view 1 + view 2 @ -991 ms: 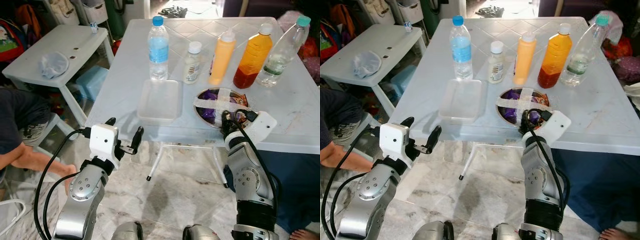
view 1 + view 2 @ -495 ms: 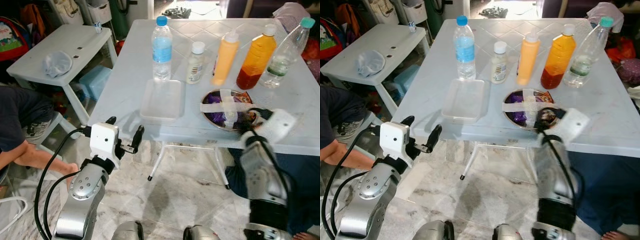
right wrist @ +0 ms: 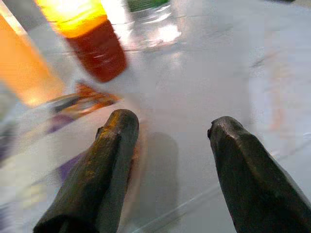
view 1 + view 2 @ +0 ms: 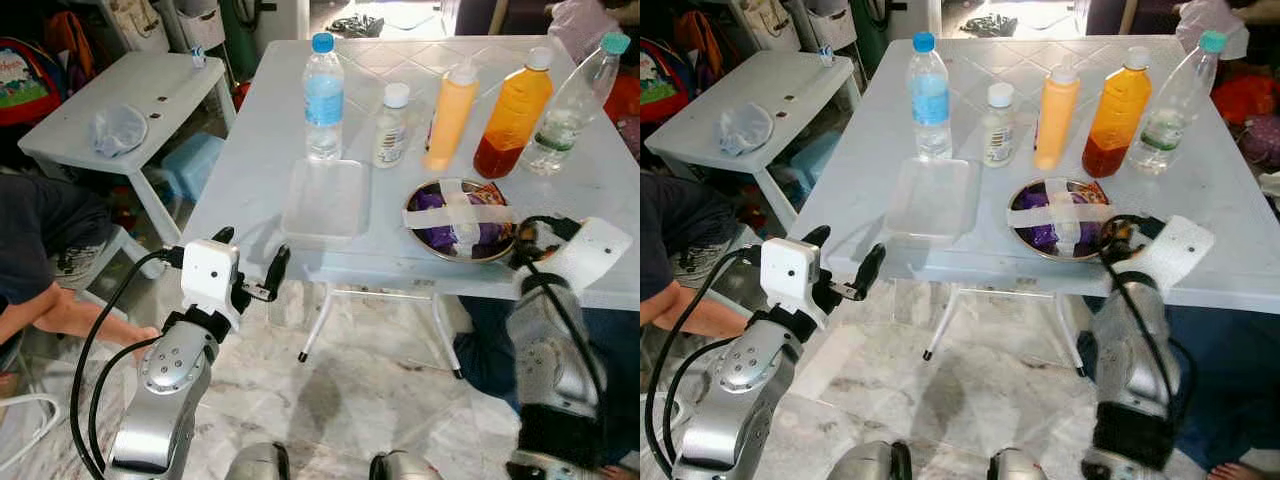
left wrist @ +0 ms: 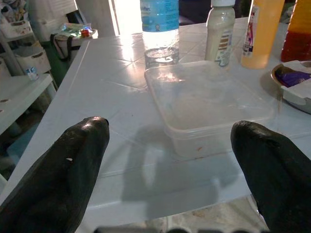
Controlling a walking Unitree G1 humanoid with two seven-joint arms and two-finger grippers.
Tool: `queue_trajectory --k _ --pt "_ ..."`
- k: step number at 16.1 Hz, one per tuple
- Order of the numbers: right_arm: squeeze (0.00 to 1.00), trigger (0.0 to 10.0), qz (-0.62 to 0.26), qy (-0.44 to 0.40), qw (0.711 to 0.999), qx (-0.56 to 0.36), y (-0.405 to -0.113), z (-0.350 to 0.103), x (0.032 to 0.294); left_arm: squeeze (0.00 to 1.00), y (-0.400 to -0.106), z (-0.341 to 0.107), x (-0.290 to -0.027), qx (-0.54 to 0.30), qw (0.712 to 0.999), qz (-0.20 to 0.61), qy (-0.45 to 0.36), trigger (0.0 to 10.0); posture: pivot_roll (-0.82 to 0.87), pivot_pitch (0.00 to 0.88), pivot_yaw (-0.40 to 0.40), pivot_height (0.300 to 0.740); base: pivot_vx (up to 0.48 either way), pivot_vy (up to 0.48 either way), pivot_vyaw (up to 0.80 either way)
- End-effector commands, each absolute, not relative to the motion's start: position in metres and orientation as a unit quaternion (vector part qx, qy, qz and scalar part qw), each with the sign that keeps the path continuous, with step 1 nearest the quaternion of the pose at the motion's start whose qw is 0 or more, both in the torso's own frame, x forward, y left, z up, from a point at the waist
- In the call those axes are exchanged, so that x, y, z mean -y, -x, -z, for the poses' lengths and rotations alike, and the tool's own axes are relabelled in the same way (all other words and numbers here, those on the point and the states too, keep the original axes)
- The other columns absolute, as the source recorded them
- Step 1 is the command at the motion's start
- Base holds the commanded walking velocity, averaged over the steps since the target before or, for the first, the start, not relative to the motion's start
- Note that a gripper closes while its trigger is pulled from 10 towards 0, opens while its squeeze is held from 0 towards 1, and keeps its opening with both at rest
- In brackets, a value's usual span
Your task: Restocking fridge
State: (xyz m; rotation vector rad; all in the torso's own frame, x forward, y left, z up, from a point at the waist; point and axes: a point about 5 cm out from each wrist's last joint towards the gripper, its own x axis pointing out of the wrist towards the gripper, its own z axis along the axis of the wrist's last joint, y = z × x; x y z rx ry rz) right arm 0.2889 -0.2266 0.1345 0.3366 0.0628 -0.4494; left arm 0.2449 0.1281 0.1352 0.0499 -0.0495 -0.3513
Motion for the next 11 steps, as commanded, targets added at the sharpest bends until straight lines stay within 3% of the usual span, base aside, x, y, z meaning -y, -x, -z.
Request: queue_trajectory --k 1,4,5,6,11 --pt "0.00 10.0 0.198 -0.174 0.964 -0.023 -0.289 -0.140 0.216 0.00 -0.246 -0.135 -0.131 0.023 0.984 0.171 -0.034 10.0 0.07 0.087 0.094 0.740 0.000 0.000 0.00" --pt "0.00 10.0 0.151 -0.183 0.971 -0.018 -0.282 -0.146 0.191 0.00 -0.246 -0.135 -0.131 0.025 0.985 0.170 -0.034 10.0 0.07 0.089 0.089 0.740 0.000 0.000 0.00" --pt "0.11 10.0 0.154 -0.187 0.970 -0.022 -0.280 -0.146 0.191 0.00 -0.246 -0.135 -0.131 0.025 0.985 0.170 -0.034 10.0 0.07 0.090 0.087 0.740 0.000 0.000 0.00" --pt "1.00 10.0 0.163 -0.194 0.967 -0.035 -0.271 -0.143 0.191 0.00 -0.245 -0.135 -0.130 0.024 0.985 0.170 -0.033 10.0 0.07 0.093 0.084 0.740 0.000 0.000 0.00" --pt "1.00 10.0 0.153 -0.189 0.970 -0.031 -0.250 -0.152 0.188 0.00 -0.246 -0.134 -0.129 0.022 0.984 0.173 -0.029 10.0 0.04 0.098 0.086 0.740 0.000 0.000 0.00"
